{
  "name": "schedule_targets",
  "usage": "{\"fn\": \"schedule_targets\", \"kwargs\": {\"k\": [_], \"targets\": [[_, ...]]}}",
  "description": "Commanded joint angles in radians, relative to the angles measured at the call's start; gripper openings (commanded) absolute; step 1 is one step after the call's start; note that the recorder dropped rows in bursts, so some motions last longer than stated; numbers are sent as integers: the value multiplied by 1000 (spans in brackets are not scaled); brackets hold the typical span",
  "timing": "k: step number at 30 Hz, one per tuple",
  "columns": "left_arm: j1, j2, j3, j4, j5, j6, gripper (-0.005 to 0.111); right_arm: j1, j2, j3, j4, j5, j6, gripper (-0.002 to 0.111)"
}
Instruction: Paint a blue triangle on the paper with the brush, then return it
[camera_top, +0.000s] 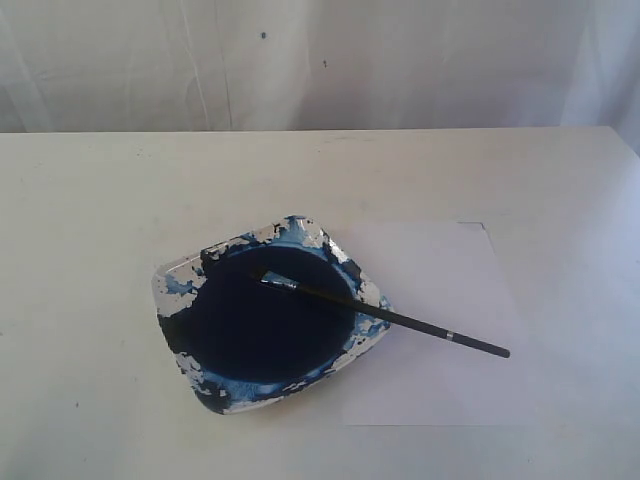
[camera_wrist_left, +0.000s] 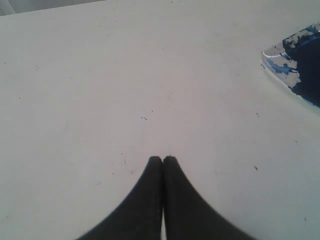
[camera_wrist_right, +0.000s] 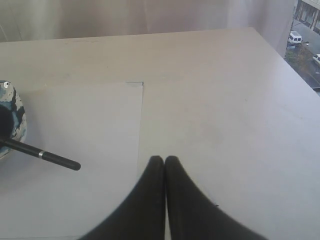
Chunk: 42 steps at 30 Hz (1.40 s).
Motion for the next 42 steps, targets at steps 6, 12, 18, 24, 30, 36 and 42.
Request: {"fn": "schedule_targets", "kwargs": {"k": [6,12,18,24,30,36,42], "targets": [[-7,-4,4,8,-7,-1,0,-6,-6,5,2,-9,-3,0],[-7,-4,4,7,-3,-1,0,-6,-6,5,2,-9,-3,0],[-7,-4,4,7,-3,-1,0,-6,-6,5,2,-11,-3,0],[-7,-4,4,7,-8,-1,0,-6,-6,5,2,-11,-3,0],[-7,-4,4,7,-79,-1,0,-6,-6,5,2,-9,-3,0],[-7,-4,4,7,-113,-1,0,-6,-6,5,2,-9,-3,0],[-7,-4,4,7,-113,-1,0,-6,-6,5,2,-11,-3,0]]}}
